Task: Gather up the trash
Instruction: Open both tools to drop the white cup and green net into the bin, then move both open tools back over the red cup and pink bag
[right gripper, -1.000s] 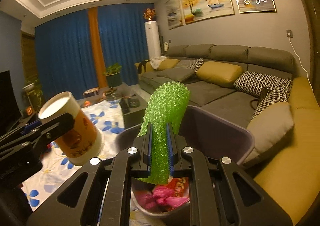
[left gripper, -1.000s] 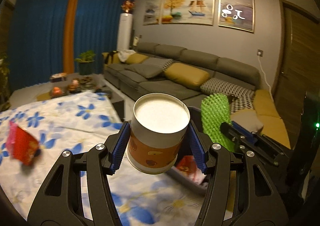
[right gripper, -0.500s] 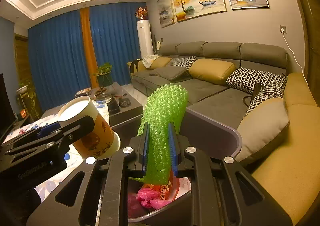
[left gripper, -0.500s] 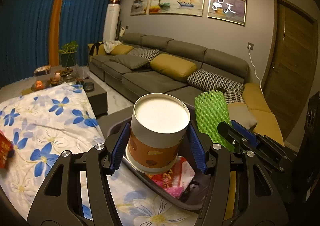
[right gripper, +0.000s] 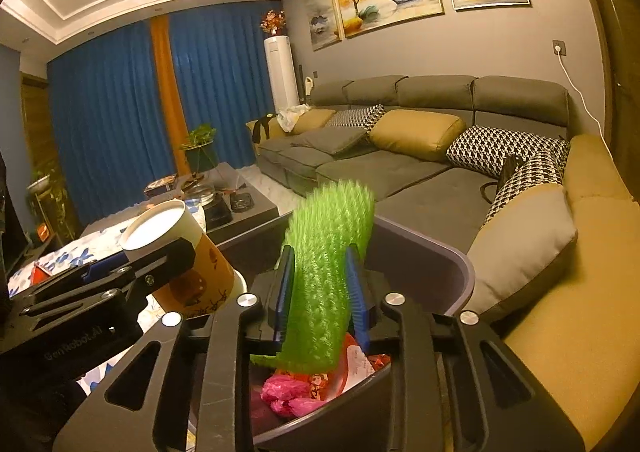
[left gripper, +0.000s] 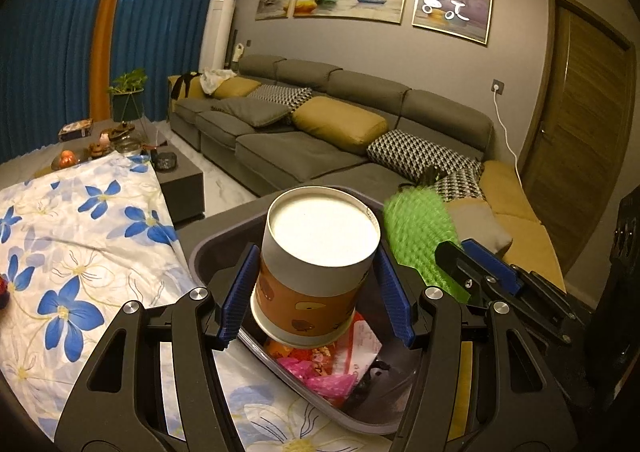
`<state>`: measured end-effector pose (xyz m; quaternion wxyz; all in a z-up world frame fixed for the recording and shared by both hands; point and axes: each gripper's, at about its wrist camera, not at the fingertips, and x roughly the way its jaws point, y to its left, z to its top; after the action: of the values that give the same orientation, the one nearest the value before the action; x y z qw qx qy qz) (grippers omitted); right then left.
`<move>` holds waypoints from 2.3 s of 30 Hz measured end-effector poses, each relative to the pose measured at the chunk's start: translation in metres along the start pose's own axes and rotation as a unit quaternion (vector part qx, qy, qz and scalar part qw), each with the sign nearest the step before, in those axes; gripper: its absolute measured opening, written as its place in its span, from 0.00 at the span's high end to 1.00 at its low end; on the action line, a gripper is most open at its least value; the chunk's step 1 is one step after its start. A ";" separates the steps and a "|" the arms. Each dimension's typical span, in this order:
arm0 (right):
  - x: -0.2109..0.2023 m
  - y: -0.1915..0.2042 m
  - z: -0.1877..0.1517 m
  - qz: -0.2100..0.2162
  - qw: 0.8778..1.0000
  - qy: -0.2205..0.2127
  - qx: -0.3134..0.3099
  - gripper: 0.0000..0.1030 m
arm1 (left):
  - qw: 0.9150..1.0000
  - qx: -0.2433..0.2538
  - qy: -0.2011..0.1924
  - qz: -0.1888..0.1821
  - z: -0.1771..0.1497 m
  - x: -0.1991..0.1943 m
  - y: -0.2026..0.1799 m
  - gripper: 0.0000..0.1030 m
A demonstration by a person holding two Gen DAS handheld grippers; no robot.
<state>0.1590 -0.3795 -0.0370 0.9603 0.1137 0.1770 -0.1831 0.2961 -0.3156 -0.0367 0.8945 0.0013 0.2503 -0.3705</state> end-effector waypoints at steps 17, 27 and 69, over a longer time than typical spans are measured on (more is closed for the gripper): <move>-0.019 -0.024 -0.001 -0.044 0.999 -0.019 0.025 0.58 | 1.000 -0.011 0.014 0.003 -0.011 0.005 0.004 0.17; -0.035 0.008 -0.010 -0.025 1.000 -0.017 -0.002 0.44 | 0.995 -0.028 -0.005 0.092 -0.024 -0.053 0.034 0.14; -0.034 0.279 -0.062 0.134 0.982 0.039 -0.124 0.22 | 0.913 -0.142 -0.075 0.374 -0.090 -0.313 0.234 0.11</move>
<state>0.2205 -0.0987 -0.0378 0.9751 0.0231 0.2193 -0.0251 0.2233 0.0778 -0.0174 0.9746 -0.0600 0.2134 0.0317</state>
